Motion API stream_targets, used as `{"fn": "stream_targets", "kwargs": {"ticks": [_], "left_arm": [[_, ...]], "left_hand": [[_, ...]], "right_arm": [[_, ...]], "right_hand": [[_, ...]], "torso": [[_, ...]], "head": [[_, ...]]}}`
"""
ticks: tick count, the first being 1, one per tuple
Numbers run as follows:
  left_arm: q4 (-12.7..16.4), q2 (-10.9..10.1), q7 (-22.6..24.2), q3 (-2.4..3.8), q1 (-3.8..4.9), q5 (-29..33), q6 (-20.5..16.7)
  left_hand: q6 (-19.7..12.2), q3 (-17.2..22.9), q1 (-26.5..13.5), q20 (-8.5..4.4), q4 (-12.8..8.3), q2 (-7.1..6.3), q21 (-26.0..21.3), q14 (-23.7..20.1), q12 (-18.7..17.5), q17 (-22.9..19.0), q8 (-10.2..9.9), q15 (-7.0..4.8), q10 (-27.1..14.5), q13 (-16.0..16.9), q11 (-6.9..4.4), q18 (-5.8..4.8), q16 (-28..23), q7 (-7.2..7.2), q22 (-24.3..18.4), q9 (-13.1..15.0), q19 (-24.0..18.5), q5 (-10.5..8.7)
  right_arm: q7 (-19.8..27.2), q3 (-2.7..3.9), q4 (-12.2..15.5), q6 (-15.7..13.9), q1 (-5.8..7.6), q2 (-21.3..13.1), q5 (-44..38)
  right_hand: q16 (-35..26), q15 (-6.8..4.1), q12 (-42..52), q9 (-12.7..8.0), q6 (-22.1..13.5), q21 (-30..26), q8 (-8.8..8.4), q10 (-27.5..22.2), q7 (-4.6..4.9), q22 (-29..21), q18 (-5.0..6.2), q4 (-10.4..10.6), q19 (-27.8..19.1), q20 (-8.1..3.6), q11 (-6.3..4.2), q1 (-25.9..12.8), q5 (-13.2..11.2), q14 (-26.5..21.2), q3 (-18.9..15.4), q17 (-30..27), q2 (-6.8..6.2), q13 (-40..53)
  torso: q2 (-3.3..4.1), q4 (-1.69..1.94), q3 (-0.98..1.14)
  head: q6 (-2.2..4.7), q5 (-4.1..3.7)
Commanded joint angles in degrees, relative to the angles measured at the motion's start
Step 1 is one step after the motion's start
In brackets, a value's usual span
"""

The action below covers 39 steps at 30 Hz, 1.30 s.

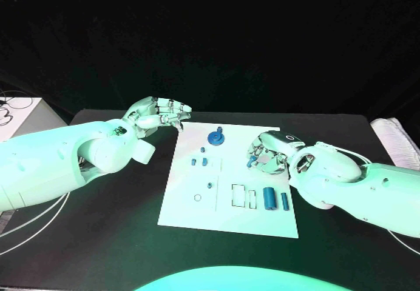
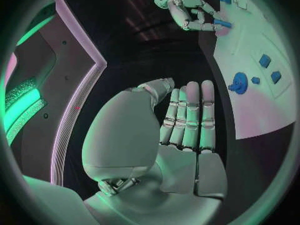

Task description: Assemble the parts on the task board

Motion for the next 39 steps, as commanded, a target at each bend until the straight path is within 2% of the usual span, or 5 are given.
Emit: {"fn": "stream_targets", "kwargs": {"ticks": [1, 12, 25, 29, 39], "left_arm": [[0.0, 0.1, 0.2, 0.04, 0.02, 0.3, 1.0], [-0.2, 0.5, 0.1, 0.04, 0.02, 0.3, 1.2], [-0.2, 1.2, 0.1, 0.04, 0.02, 0.3, 1.3], [-0.1, 1.2, 0.1, 0.04, 0.03, 0.3, 1.3], [0.0, 1.2, 0.0, 0.04, 0.03, 0.3, 1.4]], "left_hand": [[-0.2, -0.3, 0.3, 0.06, -0.1, 0.39, -0.4, 0.2, 0.2, -0.1, 0.4, -0.04, -0.2, -0.1, -0.09, 0.32, -0.3, -0.15, -0.1, 0.0, 0.5, 0.07], [-0.2, -0.2, 0.7, 0.01, -0.3, 0.47, -0.4, 0.2, 0.2, -0.1, 0.4, -0.11, -0.1, -0.1, -0.14, 0.35, -0.4, -0.19, -0.1, 0.0, 0.6, 0.11], [-0.2, -0.2, 0.7, 0.01, -0.3, 0.47, -0.4, 0.2, 0.2, -0.1, 0.4, -0.11, -0.1, -0.1, -0.14, 0.35, -0.4, -0.19, -0.1, 0.0, 0.6, 0.11], [-0.2, -0.2, 0.7, 0.01, -0.3, 0.47, -0.4, 0.2, 0.2, -0.1, 0.4, -0.11, -0.1, -0.1, -0.14, 0.35, -0.4, -0.19, -0.1, 0.0, 0.6, 0.11], [-0.1, -0.2, 0.8, -0.02, -0.4, 0.51, -0.3, 0.2, 0.3, -0.1, 0.5, -0.11, -0.1, -0.2, -0.12, 0.33, -0.5, -0.17, 0.0, 0.0, 0.6, 0.1]], "right_arm": [[-0.3, 0.17, 1.9, -2.2, 0.52, -0.3, 4.6], [0.6, 0.11, 6.3, -2.1, 0.11, 4.3, 5.9], [1.5, -0.54, 3.4, -1.9, -4.12, 12.0, 1.8], [1.5, -0.59, 2.7, -1.7, -4.76, 13.0, 1.5], [0.2, -0.86, 1.1, -1.1, -5.74, 14.5, -0.6]], "right_hand": [[0.4, -0.52, -0.4, 4.0, -0.4, 0.2, 1.52, 3.0, -0.04, 8.4, -0.97, -0.4, 3.0, -0.39, -2.48, -0.4, 0.1, 2.3, 0.1, 0.0, 0.57, 1.6], [0.3, -0.48, -0.8, 4.4, -0.6, 0.0, 1.71, 3.0, 0.03, 8.4, -0.93, -1.0, 2.9, -0.37, -2.43, -0.8, 0.0, 2.2, 0.3, -0.2, 0.53, 1.7], [0.1, -0.44, -1.0, 4.7, -0.7, -0.1, 1.8, 3.0, 0.1, 8.3, -0.92, -1.4, 2.9, -0.35, -2.37, -1.1, 0.0, 2.2, 0.4, -0.4, 0.51, 1.8], [0.1, -0.44, -1.0, 4.7, -0.7, -0.1, 1.8, 3.0, 0.1, 8.3, -0.92, -1.4, 2.9, -0.35, -2.37, -1.1, 0.0, 2.2, 0.4, -0.4, 0.51, 1.8], [0.1, -0.41, -1.1, 4.8, -0.9, -0.1, 1.83, 2.9, 0.16, 8.4, -0.92, -1.6, 2.9, -0.33, -2.31, -1.4, 0.0, 2.2, 0.4, -0.4, 0.53, 1.8]], "torso": [[-0.02, 0.12, -0.02], [-0.02, -0.06, -0.08], [0.16, 0.37, -0.18], [0.2, 0.51, -0.23], [0.15, 0.32, -0.18]], "head": [[0.1, 0.21], [0.01, 1.64], [-0.49, 2.69], [-0.7, 2.72], [-1.43, 3.06]]}}
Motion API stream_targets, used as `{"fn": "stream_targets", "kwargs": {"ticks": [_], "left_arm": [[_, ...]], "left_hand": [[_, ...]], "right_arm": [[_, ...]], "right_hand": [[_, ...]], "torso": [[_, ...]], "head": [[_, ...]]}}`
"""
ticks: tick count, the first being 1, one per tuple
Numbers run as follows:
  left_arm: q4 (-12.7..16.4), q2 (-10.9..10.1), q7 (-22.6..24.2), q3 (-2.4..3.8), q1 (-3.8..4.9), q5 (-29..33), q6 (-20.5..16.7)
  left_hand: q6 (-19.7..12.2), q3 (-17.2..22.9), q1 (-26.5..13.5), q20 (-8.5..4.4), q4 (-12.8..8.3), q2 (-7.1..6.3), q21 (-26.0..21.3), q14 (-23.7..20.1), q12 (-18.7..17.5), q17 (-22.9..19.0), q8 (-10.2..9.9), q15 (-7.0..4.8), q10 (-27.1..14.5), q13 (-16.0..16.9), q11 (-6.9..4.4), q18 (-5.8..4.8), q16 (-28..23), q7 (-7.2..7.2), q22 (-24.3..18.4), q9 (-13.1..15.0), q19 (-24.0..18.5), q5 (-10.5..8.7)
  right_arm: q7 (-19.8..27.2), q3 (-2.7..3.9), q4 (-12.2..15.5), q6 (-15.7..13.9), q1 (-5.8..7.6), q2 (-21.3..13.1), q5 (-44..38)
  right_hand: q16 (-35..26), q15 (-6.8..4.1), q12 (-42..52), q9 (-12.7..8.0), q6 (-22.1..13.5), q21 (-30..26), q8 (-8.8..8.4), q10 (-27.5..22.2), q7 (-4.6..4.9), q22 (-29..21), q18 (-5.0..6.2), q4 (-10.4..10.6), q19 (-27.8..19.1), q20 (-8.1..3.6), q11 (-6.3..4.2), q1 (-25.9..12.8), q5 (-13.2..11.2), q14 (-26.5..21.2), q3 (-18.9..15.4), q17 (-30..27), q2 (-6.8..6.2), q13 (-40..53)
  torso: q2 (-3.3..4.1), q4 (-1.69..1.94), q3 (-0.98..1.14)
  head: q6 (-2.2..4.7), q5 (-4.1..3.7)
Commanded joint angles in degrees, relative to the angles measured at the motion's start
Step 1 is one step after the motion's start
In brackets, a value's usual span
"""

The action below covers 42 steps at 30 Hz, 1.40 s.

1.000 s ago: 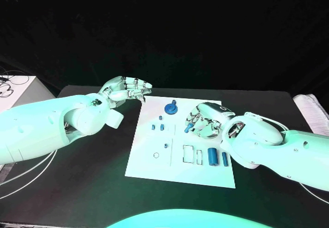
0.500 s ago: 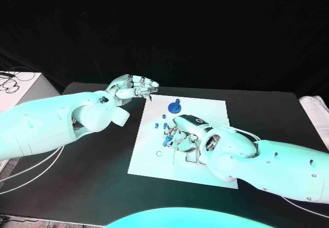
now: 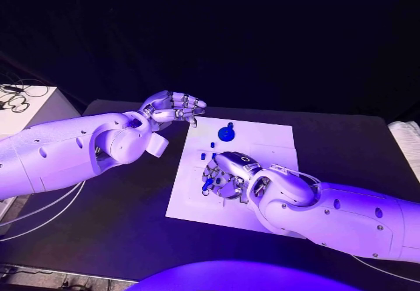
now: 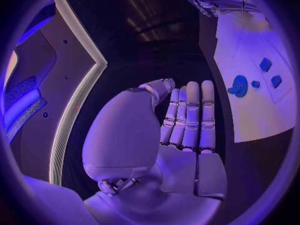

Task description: Assemble the parts on the task board

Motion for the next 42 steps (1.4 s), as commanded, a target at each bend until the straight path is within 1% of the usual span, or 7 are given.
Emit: {"fn": "stream_targets", "kwargs": {"ticks": [1, 5, 11, 12, 29, 38, 42], "left_arm": [[0.2, 0.1, 0.2, 0.04, 0.03, 0.3, 1.1], [0.2, 0.1, 0.1, 0.04, 0.03, 0.3, 1.1], [0.2, 0.0, 0.0, 0.04, 0.03, 0.3, 1.2], [0.2, 0.0, 0.0, 0.04, 0.03, 0.3, 1.2], [0.1, 0.0, -0.1, 0.03, 0.03, 0.3, 1.2], [0.1, 0.0, -0.1, 0.03, 0.04, 0.3, 1.2], [0.1, 0.1, -0.1, 0.03, 0.04, 0.3, 1.2]], "left_hand": [[-0.1, -0.1, 0.4, -0.01, -0.2, 0.13, -0.4, 0.2, 0.3, -0.1, 0.2, -0.11, -0.1, -0.1, -0.12, 0.34, -0.3, -0.17, 0.0, 0.0, 0.4, 0.1], [-0.1, -0.1, 0.4, -0.01, -0.2, 0.13, -0.4, 0.2, 0.3, -0.1, 0.2, -0.11, -0.1, -0.1, -0.12, 0.34, -0.3, -0.17, 0.0, 0.0, 0.4, 0.1], [-0.1, -0.1, 0.4, -0.01, -0.2, 0.13, -0.4, 0.2, 0.3, -0.1, 0.2, -0.11, -0.1, -0.1, -0.12, 0.34, -0.3, -0.17, 0.0, 0.0, 0.4, 0.1], [-0.1, -0.1, 0.4, -0.01, -0.2, 0.13, -0.4, 0.2, 0.3, -0.1, 0.2, -0.11, -0.1, -0.1, -0.12, 0.34, -0.3, -0.17, 0.0, 0.0, 0.4, 0.1], [-0.1, -0.1, 0.4, -0.02, -0.2, 0.16, -0.4, 0.2, 0.2, -0.1, 0.3, -0.1, -0.1, -0.1, -0.12, 0.32, -0.3, -0.19, 0.0, 0.0, 0.4, 0.09], [-0.1, -0.1, 0.3, -0.02, -0.2, 0.17, -0.4, 0.2, 0.2, -0.1, 0.3, -0.09, -0.2, -0.2, -0.11, 0.31, -0.4, -0.19, 0.0, 0.0, 0.4, 0.09], [-0.1, -0.1, 0.3, -0.02, -0.2, 0.17, -0.4, 0.2, 0.2, -0.1, 0.3, -0.09, -0.2, -0.2, -0.11, 0.31, -0.4, -0.19, 0.0, 0.0, 0.4, 0.09]], "right_arm": [[-0.5, -0.08, -0.3, 0.7, -0.27, 0.3, -2.6], [-0.8, -0.14, -0.4, 0.7, -0.43, 0.4, -3.3], [-1.0, -0.19, -0.3, 1.5, -0.5, 0.2, -3.7], [-1.0, -0.21, -0.3, 1.8, -0.51, 0.2, -3.8], [-1.2, -0.39, -0.6, 3.8, -0.52, 0.3, -4.2], [-1.8, -0.5, -1.1, 3.8, -0.52, 0.8, -5.1], [-2.1, -0.55, -1.3, 4.0, -0.53, 1.2, -6.1]], "right_hand": [[0.1, -0.42, -0.3, 4.8, 0.1, -0.1, 0.46, 2.8, 0.06, 8.3, -0.92, -0.3, 2.9, -0.34, -2.21, -0.2, 0.1, 2.2, -0.1, 0.0, 0.76, 0.0], [0.2, -0.4, -0.3, 4.8, 0.1, 0.0, 0.47, 2.8, 0.07, 8.4, -0.94, -0.4, 2.9, -0.33, -2.21, -0.3, 0.1, 2.2, -0.1, 0.0, 0.76, 0.1], [0.2, -0.39, -0.3, 4.9, 0.0, 0.1, 0.48, 2.8, 0.07, 8.4, -0.95, -0.4, 2.9, -0.32, -2.2, -0.3, 0.1, 2.2, 0.0, 0.0, 0.76, 0.1], [0.2, -0.39, -0.3, 4.9, 0.0, 0.1, 0.48, 2.8, 0.07, 8.4, -0.95, -0.4, 2.9, -0.32, -2.2, -0.3, 0.1, 2.2, 0.0, 0.0, 0.76, 0.1], [0.2, -0.39, -0.4, 5.0, 0.0, 0.2, 0.5, 2.8, 0.08, 8.5, -0.98, -0.6, 3.0, -0.31, -2.2, -0.4, 0.1, 2.2, 0.0, 0.1, 0.76, 0.1], [0.2, -0.36, -0.6, 5.1, -0.2, 0.1, 0.51, 2.7, 0.11, 8.5, -0.96, -0.9, 2.9, -0.3, -2.16, -0.5, 0.1, 2.2, 0.0, 0.0, 0.74, 0.2], [0.1, -0.35, -0.6, 5.1, -0.2, 0.1, 0.5, 2.6, 0.12, 8.5, -0.97, -0.9, 2.9, -0.29, -2.14, -0.6, 0.1, 2.2, 0.1, 0.0, 0.74, 0.2]], "torso": [[0.01, -0.03, 0.02], [0.0, -0.02, 0.04], [-0.08, -0.01, -0.01], [-0.08, -0.07, 0.0], [-0.02, -0.11, 0.01], [-0.09, -0.05, -0.01], [-0.06, 0.11, 0.03]], "head": [[-0.34, 0.13], [-0.43, 0.18], [-0.68, 0.18], [-0.79, 0.23], [-0.93, 0.14], [-1.12, 0.12], [-1.11, 0.07]]}}
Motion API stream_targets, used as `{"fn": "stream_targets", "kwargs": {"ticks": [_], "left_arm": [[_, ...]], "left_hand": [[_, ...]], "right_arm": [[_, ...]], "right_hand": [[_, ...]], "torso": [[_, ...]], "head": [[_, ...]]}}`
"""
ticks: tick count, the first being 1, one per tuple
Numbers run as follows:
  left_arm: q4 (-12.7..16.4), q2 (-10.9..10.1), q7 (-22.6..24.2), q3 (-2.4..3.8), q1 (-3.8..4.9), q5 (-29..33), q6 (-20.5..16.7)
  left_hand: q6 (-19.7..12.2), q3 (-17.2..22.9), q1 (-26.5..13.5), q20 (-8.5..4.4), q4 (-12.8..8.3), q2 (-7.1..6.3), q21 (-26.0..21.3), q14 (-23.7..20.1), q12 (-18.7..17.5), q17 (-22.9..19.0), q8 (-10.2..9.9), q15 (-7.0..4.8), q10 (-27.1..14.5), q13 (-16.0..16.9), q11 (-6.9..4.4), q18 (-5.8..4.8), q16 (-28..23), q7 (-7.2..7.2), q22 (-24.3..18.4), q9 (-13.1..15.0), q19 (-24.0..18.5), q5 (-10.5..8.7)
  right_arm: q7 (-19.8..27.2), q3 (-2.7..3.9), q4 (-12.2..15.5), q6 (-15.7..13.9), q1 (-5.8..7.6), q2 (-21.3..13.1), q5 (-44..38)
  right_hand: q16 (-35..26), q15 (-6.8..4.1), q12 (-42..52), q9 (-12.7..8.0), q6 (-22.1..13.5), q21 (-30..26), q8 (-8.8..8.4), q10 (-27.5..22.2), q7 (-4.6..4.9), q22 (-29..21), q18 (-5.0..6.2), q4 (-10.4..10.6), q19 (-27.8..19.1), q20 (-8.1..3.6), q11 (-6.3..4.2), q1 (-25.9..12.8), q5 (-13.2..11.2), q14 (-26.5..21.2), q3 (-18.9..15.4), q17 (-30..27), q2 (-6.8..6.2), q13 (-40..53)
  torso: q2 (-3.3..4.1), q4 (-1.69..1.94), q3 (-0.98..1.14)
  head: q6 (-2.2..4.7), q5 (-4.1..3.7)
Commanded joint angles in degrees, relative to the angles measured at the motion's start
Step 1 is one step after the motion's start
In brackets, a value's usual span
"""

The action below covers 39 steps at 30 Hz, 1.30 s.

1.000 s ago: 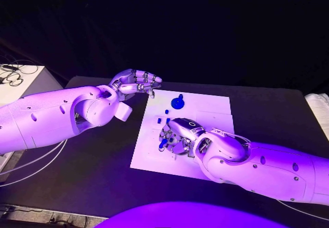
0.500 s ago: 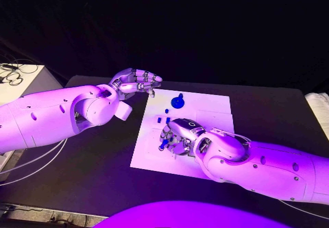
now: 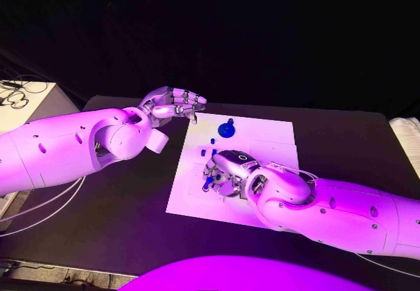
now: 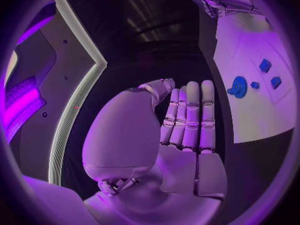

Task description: Assemble the parts on the task board

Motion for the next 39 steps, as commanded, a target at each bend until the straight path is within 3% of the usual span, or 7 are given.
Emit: {"fn": "stream_targets", "kwargs": {"ticks": [1, 10, 19, 30, 39], "left_arm": [[0.1, 0.1, 0.3, 0.04, 0.04, 0.3, 0.9], [0.0, 0.0, 0.2, 0.03, 0.04, 0.3, 0.9], [0.1, -0.1, 0.1, 0.03, 0.04, 0.3, 1.0], [0.1, -0.2, 0.0, 0.03, 0.04, 0.3, 1.0], [0.1, -0.2, 0.0, 0.03, 0.04, 0.3, 1.1]], "left_hand": [[-0.1, -0.2, 0.3, -0.03, -0.2, 0.17, -0.4, 0.2, 0.2, -0.1, 0.3, -0.1, -0.2, -0.1, -0.11, 0.32, -0.4, -0.19, 0.0, 0.0, 0.2, 0.09], [-0.1, -0.2, 0.3, -0.03, -0.2, 0.17, -0.4, 0.2, 0.2, -0.1, 0.3, -0.1, -0.2, -0.1, -0.11, 0.32, -0.4, -0.19, 0.0, 0.0, 0.2, 0.09], [-0.1, -0.2, 0.3, -0.03, -0.2, 0.17, -0.4, 0.2, 0.2, -0.1, 0.3, -0.1, -0.2, -0.1, -0.11, 0.32, -0.4, -0.19, 0.0, 0.0, 0.2, 0.09], [-0.1, -0.2, 0.3, -0.03, -0.2, 0.17, -0.4, 0.2, 0.2, -0.1, 0.3, -0.1, -0.2, -0.1, -0.11, 0.32, -0.4, -0.19, 0.0, 0.0, 0.2, 0.09], [-0.1, -0.2, 0.3, -0.03, -0.2, 0.17, -0.4, 0.2, 0.2, -0.1, 0.3, -0.1, -0.2, -0.1, -0.11, 0.32, -0.4, -0.19, 0.0, 0.0, 0.2, 0.09]], "right_arm": [[-0.9, -0.21, -0.2, 1.7, -0.17, 0.3, -2.2], [-0.9, -0.37, -0.1, 2.8, -0.2, 0.6, -3.8], [-0.9, -0.47, 0.3, 3.1, -0.24, 0.3, -4.4], [-1.0, -0.47, 1.2, 2.1, -0.44, -0.9, -5.8], [-1.8, -0.46, 0.8, 3.5, -0.49, -0.1, -7.2]], "right_hand": [[0.1, -0.35, 0.0, 5.1, 0.3, 0.1, 0.18, 2.3, -0.14, 8.5, -0.96, -0.4, 2.9, -0.29, -1.84, -0.3, 0.2, 2.2, 0.0, -0.1, 0.38, 0.1], [0.2, -0.31, -0.1, 5.2, 0.2, 0.2, 0.14, 2.2, -0.11, 8.5, -0.99, -0.6, 2.9, -0.26, -1.81, -0.4, 0.2, 2.2, 0.0, 0.0, 0.31, 0.1], [0.2, -0.3, -0.2, 5.2, 0.1, 0.4, 0.14, 2.2, -0.1, 8.6, -1.02, -0.7, 3.0, -0.25, -1.8, -0.4, 0.2, 2.2, 0.0, 0.0, 0.25, 0.1], [0.2, -0.29, -0.2, 5.2, 0.2, 0.5, 0.15, 2.2, -0.1, 8.6, -1.04, -0.7, 3.0, -0.25, -1.79, -0.5, 0.2, 2.2, 0.0, 0.1, 0.24, 0.2], [0.1, -0.26, -0.3, 5.3, 0.1, 0.3, 0.15, 2.2, -0.09, 8.6, -1.01, -0.9, 2.9, -0.22, -1.75, -0.8, 0.1, 2.2, 0.0, -0.1, 0.13, 0.2]], "torso": [[-0.02, 0.17, 0.03], [-0.04, -0.17, 0.0], [-0.03, 0.05, -0.03], [-0.02, -0.05, 0.02], [0.02, -0.01, -0.01]], "head": [[-0.05, -0.06], [-0.13, 0.1], [-0.09, -0.07], [-0.04, 0.15], [0.02, 0.05]]}}
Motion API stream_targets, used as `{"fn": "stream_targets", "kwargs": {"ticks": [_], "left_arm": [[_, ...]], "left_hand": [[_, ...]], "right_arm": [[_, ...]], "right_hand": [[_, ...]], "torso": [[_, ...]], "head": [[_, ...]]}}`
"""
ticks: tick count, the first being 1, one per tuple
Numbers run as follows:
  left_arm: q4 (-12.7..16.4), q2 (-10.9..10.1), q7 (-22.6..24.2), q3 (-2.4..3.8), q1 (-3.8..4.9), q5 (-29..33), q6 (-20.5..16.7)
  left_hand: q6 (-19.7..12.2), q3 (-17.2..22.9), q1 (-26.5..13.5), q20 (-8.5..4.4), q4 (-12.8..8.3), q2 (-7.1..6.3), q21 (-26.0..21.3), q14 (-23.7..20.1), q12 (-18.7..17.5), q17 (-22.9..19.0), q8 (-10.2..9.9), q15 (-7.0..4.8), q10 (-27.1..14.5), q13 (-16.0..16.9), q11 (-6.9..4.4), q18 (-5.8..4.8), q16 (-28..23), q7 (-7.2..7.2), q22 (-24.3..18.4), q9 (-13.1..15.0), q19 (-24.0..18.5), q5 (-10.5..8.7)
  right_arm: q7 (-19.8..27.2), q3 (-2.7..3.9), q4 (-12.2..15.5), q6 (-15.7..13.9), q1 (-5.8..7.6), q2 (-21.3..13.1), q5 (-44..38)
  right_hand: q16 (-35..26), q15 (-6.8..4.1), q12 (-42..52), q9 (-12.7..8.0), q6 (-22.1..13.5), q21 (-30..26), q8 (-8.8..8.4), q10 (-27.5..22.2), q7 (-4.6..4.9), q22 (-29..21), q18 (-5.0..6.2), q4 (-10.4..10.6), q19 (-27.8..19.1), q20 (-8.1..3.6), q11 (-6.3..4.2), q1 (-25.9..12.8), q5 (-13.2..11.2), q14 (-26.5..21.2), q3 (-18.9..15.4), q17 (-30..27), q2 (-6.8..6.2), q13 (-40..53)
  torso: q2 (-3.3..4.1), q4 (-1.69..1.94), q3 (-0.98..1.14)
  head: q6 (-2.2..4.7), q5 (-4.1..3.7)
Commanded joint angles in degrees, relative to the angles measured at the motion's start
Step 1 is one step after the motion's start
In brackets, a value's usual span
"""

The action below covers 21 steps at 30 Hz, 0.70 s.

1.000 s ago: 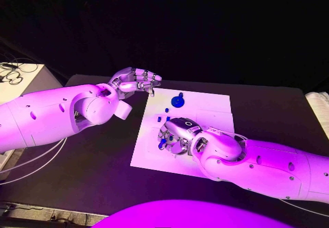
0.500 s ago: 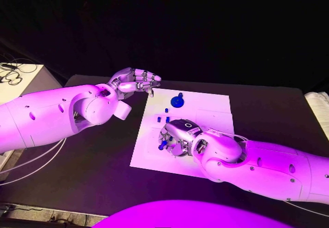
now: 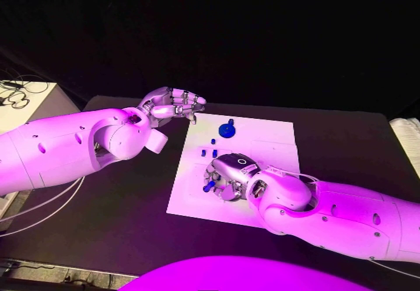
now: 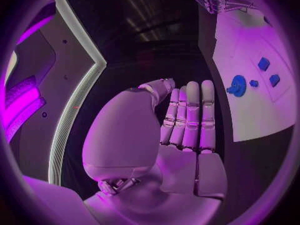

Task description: Assemble the parts on the task board

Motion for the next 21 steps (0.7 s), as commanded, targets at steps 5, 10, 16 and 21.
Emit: {"fn": "stream_targets", "kwargs": {"ticks": [5, 10, 16, 21], "left_arm": [[0.2, 0.0, 0.2, 0.04, 0.04, 0.3, 0.9], [0.2, 0.0, 0.2, 0.04, 0.04, 0.2, 0.9], [0.3, 0.0, 0.2, 0.04, 0.04, 0.2, 0.9], [0.2, 0.0, 0.1, 0.04, 0.04, 0.3, 0.9]], "left_hand": [[-0.1, -0.2, 0.2, -0.03, -0.1, 0.24, -0.4, 0.3, 0.2, -0.1, 0.3, -0.08, -0.2, -0.2, -0.1, 0.31, -0.4, -0.19, 0.0, -0.1, 0.2, 0.09], [-0.1, -0.2, 0.2, -0.03, -0.1, 0.24, -0.4, 0.3, 0.2, -0.1, 0.3, -0.08, -0.2, -0.2, -0.1, 0.31, -0.4, -0.19, 0.0, -0.1, 0.2, 0.09], [-0.1, -0.2, 0.2, -0.03, -0.1, 0.24, -0.4, 0.3, 0.2, -0.1, 0.3, -0.08, -0.2, -0.2, -0.1, 0.31, -0.4, -0.19, 0.0, -0.1, 0.2, 0.09], [-0.1, -0.3, 0.1, 0.0, 0.0, 0.33, -0.5, 0.3, 0.2, -0.1, 0.3, -0.05, -0.2, -0.2, -0.08, 0.29, -0.5, -0.17, -0.1, -0.1, 0.2, 0.07]], "right_arm": [[-0.9, -0.06, -0.6, 2.3, -0.11, 1.0, -2.5], [-0.6, -0.08, -1.0, 2.0, -0.17, 1.7, -2.6], [0.1, -0.09, -1.0, 1.5, -0.36, 2.1, -2.4], [0.5, -0.09, -0.9, 0.4, -0.44, 1.9, -2.3]], "right_hand": [[0.0, -0.17, -0.1, 1.7, -0.1, -0.2, -0.05, 1.3, 0.22, 8.5, -0.97, -0.5, 2.9, -0.14, -1.01, -1.1, 0.1, 2.1, -0.1, -0.3, 0.18, 0.2], [0.0, -0.03, -0.5, 1.7, -0.6, -0.3, -0.41, 1.0, 0.36, 8.6, -0.97, -0.6, 2.8, -0.03, -0.84, -1.8, 0.1, 2.1, 0.0, -0.3, -0.16, 0.4], [0.1, 0.32, -1.3, 1.5, -1.7, -0.3, -1.3, 0.2, 0.63, 8.6, -0.98, -0.5, 2.8, 0.26, -0.44, -4.0, 0.1, 2.1, -0.2, -0.2, -1.73, 0.7], [0.2, 0.73, -2.1, 1.0, -3.8, -0.7, -2.83, -1.7, 0.87, 8.5, -0.93, -0.2, 2.7, 0.6, 0.06, -5.8, 0.0, 2.1, -1.5, -0.1, -3.48, 0.7]], "torso": [[0.02, -0.05, -0.03], [0.06, 0.0, -0.01], [0.01, 0.06, 0.0], [-0.02, -0.01, 0.0]], "head": [[0.01, -0.11], [-0.04, -0.19], [-0.2, -0.19], [-0.17, -0.13]]}}
